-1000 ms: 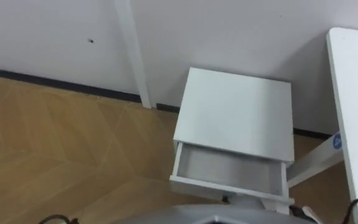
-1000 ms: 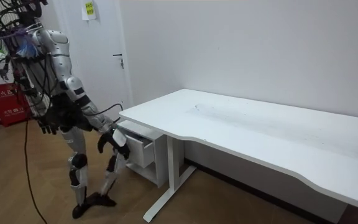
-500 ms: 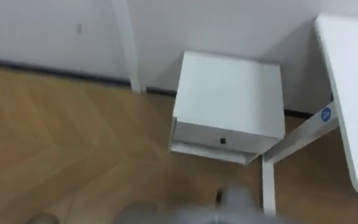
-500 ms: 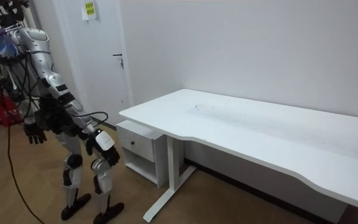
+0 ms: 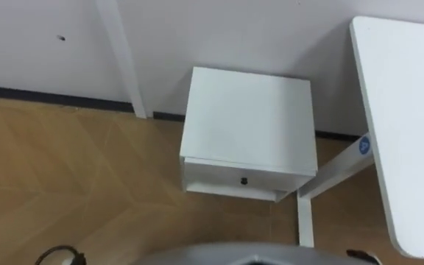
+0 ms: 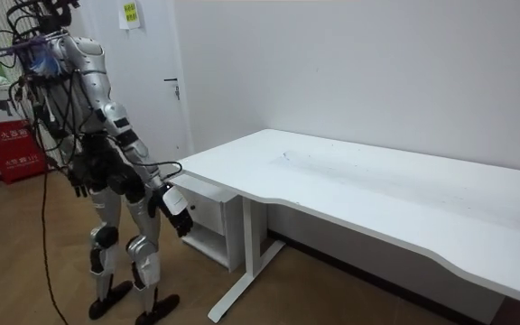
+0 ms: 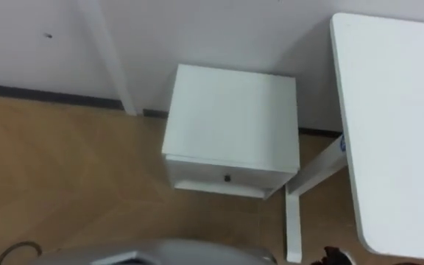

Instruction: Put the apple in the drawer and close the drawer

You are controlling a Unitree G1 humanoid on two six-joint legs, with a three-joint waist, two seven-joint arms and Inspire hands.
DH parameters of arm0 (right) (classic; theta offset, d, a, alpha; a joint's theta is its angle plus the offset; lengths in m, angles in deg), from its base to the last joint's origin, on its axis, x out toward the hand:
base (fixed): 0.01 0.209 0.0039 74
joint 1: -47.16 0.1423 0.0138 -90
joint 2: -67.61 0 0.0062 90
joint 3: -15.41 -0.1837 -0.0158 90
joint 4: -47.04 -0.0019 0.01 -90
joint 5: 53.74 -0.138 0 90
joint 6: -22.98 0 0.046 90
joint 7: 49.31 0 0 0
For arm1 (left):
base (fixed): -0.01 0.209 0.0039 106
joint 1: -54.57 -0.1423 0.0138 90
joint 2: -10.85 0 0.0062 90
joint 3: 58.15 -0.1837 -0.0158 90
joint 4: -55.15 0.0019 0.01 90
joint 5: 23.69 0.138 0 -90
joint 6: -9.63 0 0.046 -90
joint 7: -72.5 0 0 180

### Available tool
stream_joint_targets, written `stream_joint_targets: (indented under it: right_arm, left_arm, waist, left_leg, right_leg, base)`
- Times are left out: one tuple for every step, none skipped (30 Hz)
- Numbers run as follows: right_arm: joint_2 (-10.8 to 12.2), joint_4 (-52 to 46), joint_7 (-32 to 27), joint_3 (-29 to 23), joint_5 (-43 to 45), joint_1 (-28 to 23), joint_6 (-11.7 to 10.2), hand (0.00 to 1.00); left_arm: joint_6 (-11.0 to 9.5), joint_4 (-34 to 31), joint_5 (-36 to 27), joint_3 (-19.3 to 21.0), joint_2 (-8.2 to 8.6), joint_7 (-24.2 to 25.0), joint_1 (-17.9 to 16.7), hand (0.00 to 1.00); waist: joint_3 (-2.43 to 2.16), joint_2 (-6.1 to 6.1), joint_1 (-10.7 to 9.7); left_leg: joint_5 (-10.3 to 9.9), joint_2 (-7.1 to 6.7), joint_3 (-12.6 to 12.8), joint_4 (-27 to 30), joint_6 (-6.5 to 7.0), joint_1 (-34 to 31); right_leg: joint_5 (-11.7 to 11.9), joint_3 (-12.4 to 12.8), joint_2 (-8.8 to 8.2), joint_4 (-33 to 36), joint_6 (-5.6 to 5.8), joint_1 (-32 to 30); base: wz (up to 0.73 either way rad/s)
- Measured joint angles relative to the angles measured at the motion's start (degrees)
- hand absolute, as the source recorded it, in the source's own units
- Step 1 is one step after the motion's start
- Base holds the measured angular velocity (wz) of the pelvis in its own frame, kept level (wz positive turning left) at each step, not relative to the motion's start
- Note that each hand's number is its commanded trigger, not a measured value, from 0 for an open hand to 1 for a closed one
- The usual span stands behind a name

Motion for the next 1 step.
stream_joint_targets:
  right_arm:
    - [0.05, 0.05, 0.03, 0.0, 0.0, 0.0, -0.02, 0.0]
  left_arm:
    - [0.0, -0.08, 0.0, 0.0, 0.02, 0.0, 0.06, 0.0]
  waist:
    - [0.27, 0.23, -0.13]
  left_leg:
    - [0.02, 0.03, 0.04, -0.13, -0.04, 0.1]
  right_leg:
    - [-0.05, 0.0, 0.08, 0.0, -0.09, 0.05]
  base:
    - [0.06]
